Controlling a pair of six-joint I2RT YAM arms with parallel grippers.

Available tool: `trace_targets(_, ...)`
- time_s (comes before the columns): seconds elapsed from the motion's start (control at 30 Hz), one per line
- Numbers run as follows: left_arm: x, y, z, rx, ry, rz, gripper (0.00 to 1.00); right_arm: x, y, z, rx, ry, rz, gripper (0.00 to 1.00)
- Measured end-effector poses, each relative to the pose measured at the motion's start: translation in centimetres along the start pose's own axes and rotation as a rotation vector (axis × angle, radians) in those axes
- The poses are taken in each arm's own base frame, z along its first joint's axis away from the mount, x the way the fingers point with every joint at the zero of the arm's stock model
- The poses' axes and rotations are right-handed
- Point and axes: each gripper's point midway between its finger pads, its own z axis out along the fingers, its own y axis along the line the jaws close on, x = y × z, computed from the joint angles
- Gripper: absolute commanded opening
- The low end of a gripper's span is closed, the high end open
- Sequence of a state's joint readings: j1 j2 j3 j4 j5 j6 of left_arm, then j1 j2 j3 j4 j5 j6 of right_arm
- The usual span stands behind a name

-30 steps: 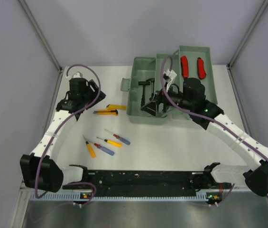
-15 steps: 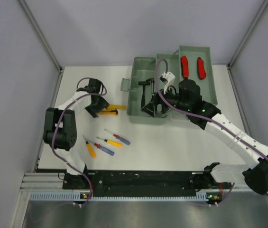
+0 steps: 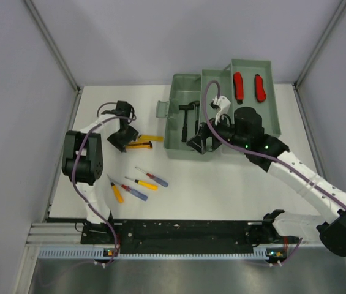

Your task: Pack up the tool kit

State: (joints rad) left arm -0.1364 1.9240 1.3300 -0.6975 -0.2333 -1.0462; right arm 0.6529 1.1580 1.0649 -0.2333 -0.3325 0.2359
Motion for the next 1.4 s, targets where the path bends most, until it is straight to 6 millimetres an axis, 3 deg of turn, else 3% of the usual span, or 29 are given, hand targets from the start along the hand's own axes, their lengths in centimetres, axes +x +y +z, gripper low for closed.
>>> trace_targets(0.13, -0.7, -0.2, 0.3, -0.012, -0.011, -0.011, 0.64, 0.4, -0.2, 0.0, 0.009, 0.007, 0.003, 0.86)
trace_targets(0.6, -1.2, -0.5, 0.6, -0.012, -0.017, 0.007, 0.0, 0.0, -0.3, -0.9, 0.031, -0.008, 0.0, 0.86)
trace_targets(0.87, -0.6, -0.4, -0.1, 0.048, -0.003, 0.068, 0.0, 0.1, -0.1, -0.9, 0.024, -0.006, 0.003, 0.86)
trace_targets(0.97, -0.4, -0.1, -2.0, 0.085, -0.012, 0.106, 0.0, 0.1, 0.1, -0.9, 0.015, -0.003, 0.004, 0.87)
trace_targets(1.03, -0.9, -0.5, -4.3, 0.135, -0.047, 0.129, 0.0, 0.2, 0.2, -0.9, 0.005, -0.001, 0.004, 0.87)
trace_targets(1.2, -2.7, -2.0, -12.8, 0.333, -0.178, 0.163, 0.0, 0.8, 1.7, -0.2, -0.04, 0.025, -0.025, 0.87)
trace_targets(1.4, -2.8, -1.6, -19.6, 0.484, -0.247, 0.181, 0.0, 2.1, 5.3, 2.3, -0.089, 0.06, -0.174, 0.88)
